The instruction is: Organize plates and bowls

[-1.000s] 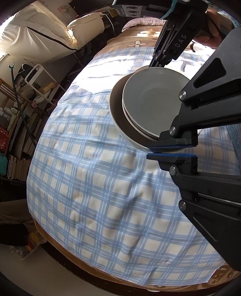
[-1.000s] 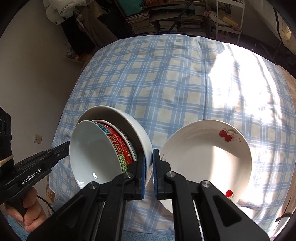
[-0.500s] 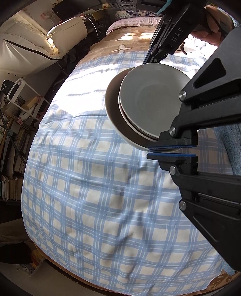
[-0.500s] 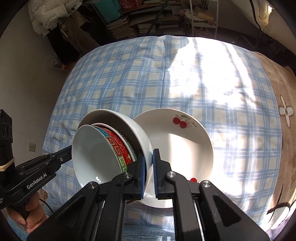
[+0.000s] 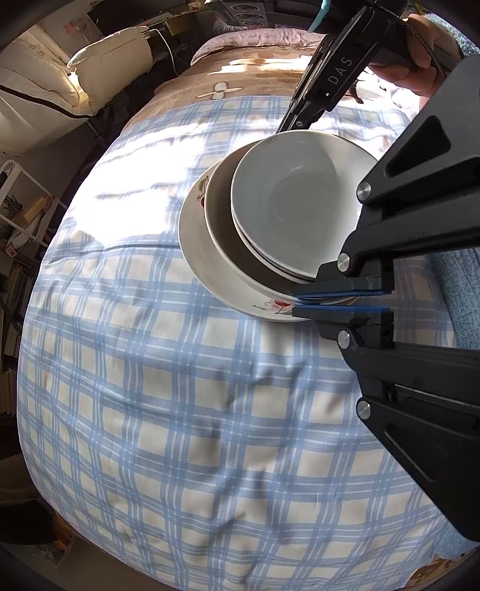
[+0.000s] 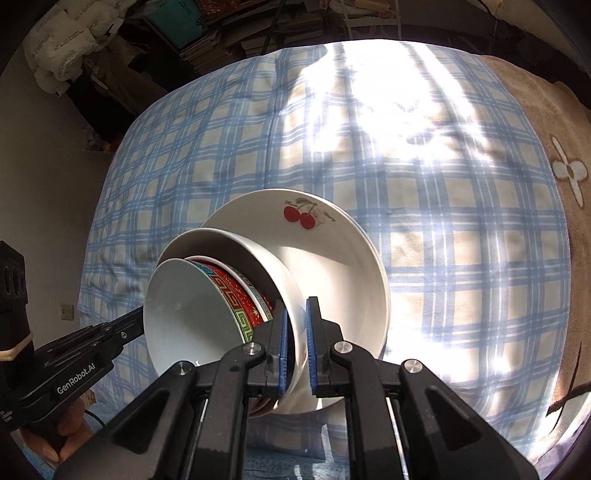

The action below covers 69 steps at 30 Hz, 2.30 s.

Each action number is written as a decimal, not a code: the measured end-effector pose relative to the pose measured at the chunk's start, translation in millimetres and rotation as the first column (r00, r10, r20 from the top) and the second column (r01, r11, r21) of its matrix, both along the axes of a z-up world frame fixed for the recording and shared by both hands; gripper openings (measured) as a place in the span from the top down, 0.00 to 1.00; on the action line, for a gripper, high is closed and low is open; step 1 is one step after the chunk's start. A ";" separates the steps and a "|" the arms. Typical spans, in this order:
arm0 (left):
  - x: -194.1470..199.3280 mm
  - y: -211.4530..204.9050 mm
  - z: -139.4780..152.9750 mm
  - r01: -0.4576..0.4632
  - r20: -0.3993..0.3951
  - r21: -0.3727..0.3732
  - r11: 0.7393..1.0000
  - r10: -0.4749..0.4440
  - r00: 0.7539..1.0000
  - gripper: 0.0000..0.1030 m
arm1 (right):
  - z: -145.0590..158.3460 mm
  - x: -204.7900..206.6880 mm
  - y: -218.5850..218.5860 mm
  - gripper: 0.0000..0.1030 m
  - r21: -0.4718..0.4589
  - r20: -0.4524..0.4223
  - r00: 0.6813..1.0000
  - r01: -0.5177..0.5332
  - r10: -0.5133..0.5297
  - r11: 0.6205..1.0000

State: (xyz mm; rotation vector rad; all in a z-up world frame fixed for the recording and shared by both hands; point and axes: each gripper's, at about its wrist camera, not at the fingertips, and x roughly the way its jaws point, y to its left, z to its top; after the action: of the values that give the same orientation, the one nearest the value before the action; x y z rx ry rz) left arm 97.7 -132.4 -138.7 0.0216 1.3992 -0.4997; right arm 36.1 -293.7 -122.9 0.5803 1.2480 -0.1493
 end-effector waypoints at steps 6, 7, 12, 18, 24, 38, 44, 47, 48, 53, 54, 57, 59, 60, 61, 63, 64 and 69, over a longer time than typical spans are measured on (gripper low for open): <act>2.0 -6.4 -0.6 0.009 0.005 -0.003 1.000 -0.009 1.000 0.99 | -6.8 0.1 -7.1 0.90 0.011 -0.009 1.000 0.021 -0.021 1.000; 2.6 -6.4 -0.6 0.009 0.006 -0.005 1.000 -0.009 1.000 0.99 | -6.7 0.7 -7.5 0.90 0.009 -0.008 1.000 0.018 -0.018 1.000; 0.1 -7.1 -0.2 0.021 0.035 0.004 1.000 -0.021 0.999 0.98 | -4.9 2.2 -4.5 0.89 -0.006 -0.009 1.000 0.004 -0.004 1.000; -5.4 -8.2 7.4 0.031 0.109 0.035 0.999 -0.034 0.993 0.94 | 11.6 -3.5 -1.8 0.89 -0.012 0.051 0.999 -0.005 0.005 1.000; -11.0 -5.9 29.5 0.023 0.227 0.086 0.996 -0.042 0.973 0.90 | 24.4 -7.4 3.4 0.88 -0.034 0.086 0.996 -0.020 0.023 0.999; -46.6 61.4 111.2 -0.127 0.610 0.034 0.991 0.080 0.788 0.73 | 116.3 -43.6 35.3 0.29 -0.189 0.430 0.892 -0.062 0.139 0.980; -64.0 89.3 133.9 -0.155 0.675 0.023 0.988 0.099 0.731 0.65 | 134.8 -60.1 47.1 0.16 -0.238 0.509 0.846 -0.041 0.161 0.970; -74.2 99.3 142.8 -0.167 0.712 0.020 0.986 0.103 0.694 0.52 | 141.1 -65.9 53.3 0.09 -0.266 0.548 0.817 -0.033 0.179 0.963; -78.6 102.3 146.1 -0.169 0.729 0.017 0.985 0.104 0.677 0.45 | 143.6 -68.0 56.1 0.08 -0.280 0.564 0.804 -0.028 0.188 0.960; -98.4 114.9 158.4 -0.181 0.800 -0.018 0.983 0.123 0.587 0.18 | 152.1 -78.6 61.7 0.01 -0.308 0.616 0.765 0.013 0.188 0.951; -101.7 116.7 159.6 -0.186 0.813 -0.021 0.982 0.125 0.568 0.11 | 152.8 -80.3 62.6 0.00 -0.311 0.622 0.760 0.019 0.188 0.950; -111.2 122.5 162.1 -0.193 0.838 -0.034 0.981 0.133 0.530 0.05 | 153.9 -85.3 66.4 0.00 -0.329 0.639 0.744 0.033 0.197 0.944; -115.4 127.0 164.0 -0.194 0.843 -0.044 0.980 0.140 0.519 0.03 | 154.7 -88.2 69.9 0.00 -0.345 0.653 0.729 0.046 0.204 0.938; -117.3 129.4 164.3 -0.199 0.846 -0.047 0.979 0.145 0.514 0.03 | 154.8 -88.4 71.4 0.00 -0.350 0.658 0.724 0.047 0.209 0.936; -118.4 131.4 164.4 -0.207 0.849 -0.047 0.977 0.148 0.508 0.03 | 154.5 -88.1 72.3 0.00 -0.354 0.660 0.721 0.047 0.214 0.934; -118.9 135.6 163.8 -0.220 0.851 -0.043 0.974 0.152 0.503 0.03 | 153.4 -85.7 74.9 0.00 -0.365 0.657 0.722 0.052 0.217 0.930; -119.0 137.1 163.1 -0.225 0.851 -0.038 0.974 0.149 0.503 0.03 | 152.1 -86.1 76.0 0.00 -0.370 0.655 0.724 0.056 0.218 0.927; -119.5 140.2 152.6 -0.219 0.842 -0.004 0.976 0.122 0.526 0.03 | 143.6 -82.2 82.0 0.00 -0.397 0.629 0.742 0.051 0.231 0.917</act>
State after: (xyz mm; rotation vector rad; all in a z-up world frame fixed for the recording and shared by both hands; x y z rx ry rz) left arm -21.8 7.8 13.9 0.1871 0.4385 -0.1802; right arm -46.1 -211.7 20.7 0.1773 0.5074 -0.0884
